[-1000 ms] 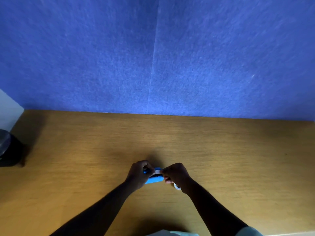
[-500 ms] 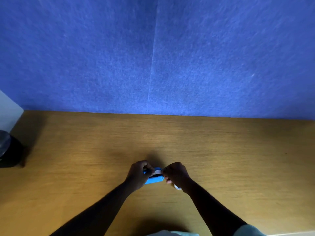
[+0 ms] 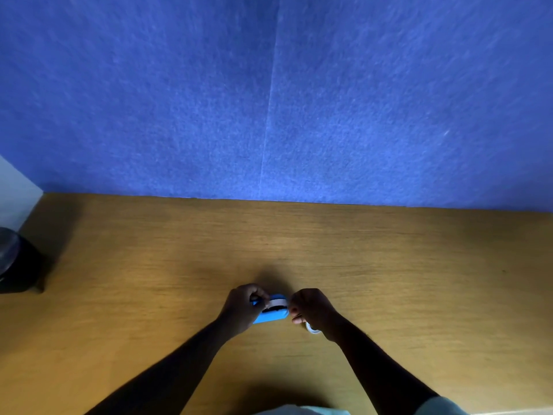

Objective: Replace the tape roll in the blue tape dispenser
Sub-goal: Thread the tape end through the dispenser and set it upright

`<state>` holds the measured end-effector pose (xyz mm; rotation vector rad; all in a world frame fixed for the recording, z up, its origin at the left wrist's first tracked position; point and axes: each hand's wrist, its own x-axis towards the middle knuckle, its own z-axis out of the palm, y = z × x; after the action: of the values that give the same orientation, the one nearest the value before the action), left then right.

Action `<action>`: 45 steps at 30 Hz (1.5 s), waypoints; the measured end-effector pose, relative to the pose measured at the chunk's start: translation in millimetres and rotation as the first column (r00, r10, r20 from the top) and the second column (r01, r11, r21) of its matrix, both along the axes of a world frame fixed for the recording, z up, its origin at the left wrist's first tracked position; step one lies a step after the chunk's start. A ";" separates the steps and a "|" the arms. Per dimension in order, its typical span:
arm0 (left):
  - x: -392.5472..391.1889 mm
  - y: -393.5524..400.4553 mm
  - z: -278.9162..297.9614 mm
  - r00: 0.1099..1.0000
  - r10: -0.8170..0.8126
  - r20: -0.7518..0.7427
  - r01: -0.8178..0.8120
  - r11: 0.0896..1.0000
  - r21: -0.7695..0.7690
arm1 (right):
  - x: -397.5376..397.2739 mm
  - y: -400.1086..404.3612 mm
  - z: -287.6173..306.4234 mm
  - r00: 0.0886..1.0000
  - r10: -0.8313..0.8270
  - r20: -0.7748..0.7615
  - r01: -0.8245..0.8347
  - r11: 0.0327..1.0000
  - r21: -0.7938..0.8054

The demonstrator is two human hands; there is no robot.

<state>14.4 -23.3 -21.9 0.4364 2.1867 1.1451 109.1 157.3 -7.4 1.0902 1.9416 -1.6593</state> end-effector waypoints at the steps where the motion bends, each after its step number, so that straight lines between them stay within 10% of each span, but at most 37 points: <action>1: 0.1 0.0 -0.4 1.000 0.005 0.003 -0.005 1.000 -0.002 | 0.7 0.4 -1.2 1.000 -0.009 0.001 0.009 1.000 -0.015; 45: -1.3 -4.0 -4.3 0.998 -0.054 0.019 0.053 0.999 0.009 | -0.2 -5.9 0.4 0.998 -0.059 -0.031 0.059 0.998 0.004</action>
<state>13.0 -27.2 -26.3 0.4827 2.1417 1.1252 108.9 151.4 -7.0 1.1402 1.9517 -1.7123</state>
